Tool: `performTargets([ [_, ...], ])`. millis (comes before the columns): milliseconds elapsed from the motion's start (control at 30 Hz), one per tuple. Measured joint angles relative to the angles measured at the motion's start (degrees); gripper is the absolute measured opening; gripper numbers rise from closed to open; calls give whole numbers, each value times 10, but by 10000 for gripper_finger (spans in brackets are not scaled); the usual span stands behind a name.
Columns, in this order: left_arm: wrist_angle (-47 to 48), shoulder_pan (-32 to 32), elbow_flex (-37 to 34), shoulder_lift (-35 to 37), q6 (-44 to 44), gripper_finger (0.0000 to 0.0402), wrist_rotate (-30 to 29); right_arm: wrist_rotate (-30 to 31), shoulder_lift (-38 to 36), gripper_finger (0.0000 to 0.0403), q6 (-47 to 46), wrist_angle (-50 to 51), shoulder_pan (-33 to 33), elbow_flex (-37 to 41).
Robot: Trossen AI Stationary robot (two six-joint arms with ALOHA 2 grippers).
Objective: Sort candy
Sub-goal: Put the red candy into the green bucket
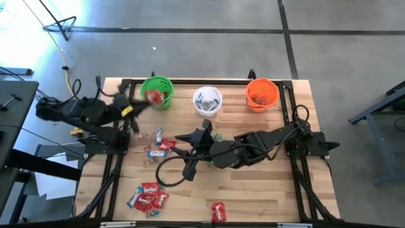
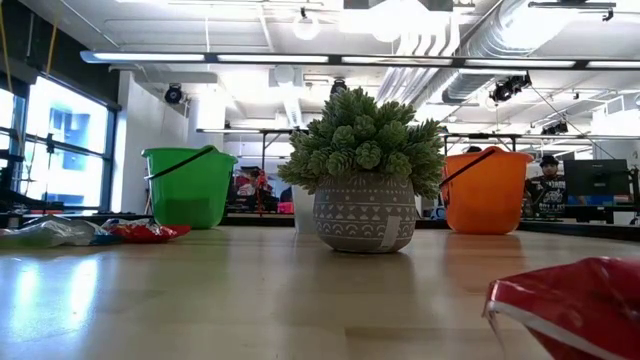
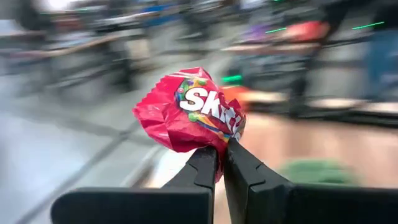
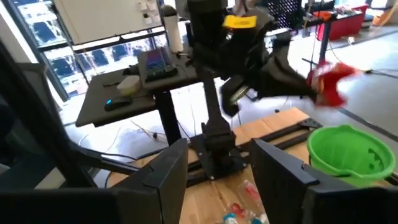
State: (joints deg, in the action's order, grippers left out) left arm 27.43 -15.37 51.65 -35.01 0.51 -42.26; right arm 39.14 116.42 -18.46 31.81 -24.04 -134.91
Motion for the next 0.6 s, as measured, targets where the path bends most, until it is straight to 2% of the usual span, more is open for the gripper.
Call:
performTargets([
  [100,34,60,0,24,2,0,-60,0,0,163,-13,5,8,0],
  [167,45,105,0,35,9,0,-58,0,0,160,-25,21,15,0],
  [400,58,255,0,10,6,0,97,-18,0,158,-90,90,47,0],
  [600,58,366,0,-67,-30,1,177,-61,0,158,-138,126,71,0],
])
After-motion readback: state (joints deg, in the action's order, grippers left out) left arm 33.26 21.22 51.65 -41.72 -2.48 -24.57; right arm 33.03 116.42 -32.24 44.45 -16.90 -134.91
